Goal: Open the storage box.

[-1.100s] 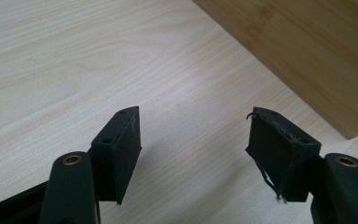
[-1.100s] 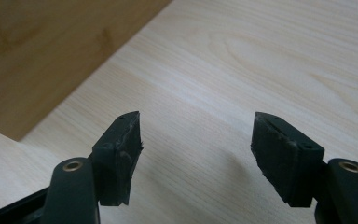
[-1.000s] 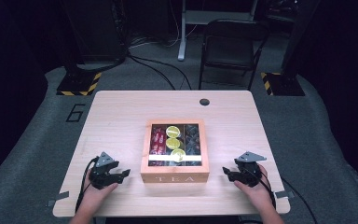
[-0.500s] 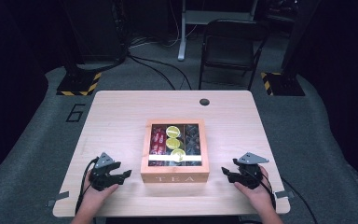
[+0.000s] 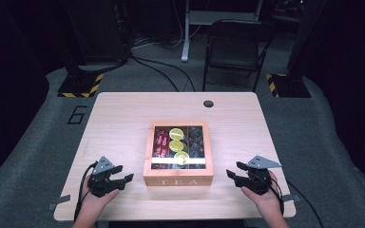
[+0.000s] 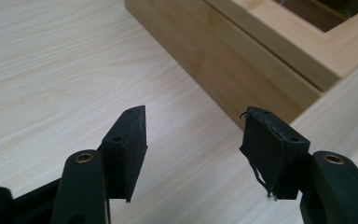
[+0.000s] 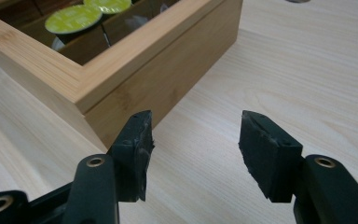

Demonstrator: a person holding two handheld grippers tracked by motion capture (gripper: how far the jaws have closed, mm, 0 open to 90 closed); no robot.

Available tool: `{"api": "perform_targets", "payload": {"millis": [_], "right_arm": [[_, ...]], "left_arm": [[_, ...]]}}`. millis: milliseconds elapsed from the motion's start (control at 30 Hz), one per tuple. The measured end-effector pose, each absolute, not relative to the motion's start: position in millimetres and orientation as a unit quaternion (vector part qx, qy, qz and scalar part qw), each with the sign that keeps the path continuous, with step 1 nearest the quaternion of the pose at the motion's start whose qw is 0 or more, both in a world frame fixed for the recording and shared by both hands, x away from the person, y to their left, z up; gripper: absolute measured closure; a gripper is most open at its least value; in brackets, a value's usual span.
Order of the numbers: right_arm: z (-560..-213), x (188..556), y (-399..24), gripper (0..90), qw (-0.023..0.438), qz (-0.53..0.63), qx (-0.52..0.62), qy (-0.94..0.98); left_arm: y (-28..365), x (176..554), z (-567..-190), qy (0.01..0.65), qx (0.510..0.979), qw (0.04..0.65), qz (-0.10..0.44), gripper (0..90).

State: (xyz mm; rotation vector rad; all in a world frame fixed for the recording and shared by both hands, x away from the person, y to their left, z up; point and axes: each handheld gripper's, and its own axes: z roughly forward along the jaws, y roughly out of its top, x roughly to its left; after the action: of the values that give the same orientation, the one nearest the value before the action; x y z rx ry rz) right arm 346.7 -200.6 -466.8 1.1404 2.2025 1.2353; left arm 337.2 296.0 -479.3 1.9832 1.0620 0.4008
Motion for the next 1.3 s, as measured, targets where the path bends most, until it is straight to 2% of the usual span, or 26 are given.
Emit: {"api": "perform_targets", "payload": {"millis": [400, 567, 1033, 1300], "right_arm": [[-458.8, 335.6, -190.1, 50.1, 0.156, 0.461, 0.391, 0.781], [-461.2, 334.1, -178.7, 51.3, 0.160, 0.451, 0.373, 0.795], [-473.2, 335.0, -155.5, 54.0, 0.154, 0.416, 0.335, 0.831], [-476.4, 337.3, -149.7, 62.0, 0.135, 0.411, 0.330, 0.839]], "left_arm": [[288.6, 326.2, -471.2, 0.414, 0.785, 0.431, 0.162, 40.3], [284.1, 325.1, -469.3, 0.401, 0.792, 0.427, 0.173, 40.1], [271.0, 323.8, -473.4, 0.380, 0.805, 0.433, 0.143, 45.5], [260.3, 325.6, -479.3, 0.374, 0.813, 0.428, 0.128, 50.2]]}}
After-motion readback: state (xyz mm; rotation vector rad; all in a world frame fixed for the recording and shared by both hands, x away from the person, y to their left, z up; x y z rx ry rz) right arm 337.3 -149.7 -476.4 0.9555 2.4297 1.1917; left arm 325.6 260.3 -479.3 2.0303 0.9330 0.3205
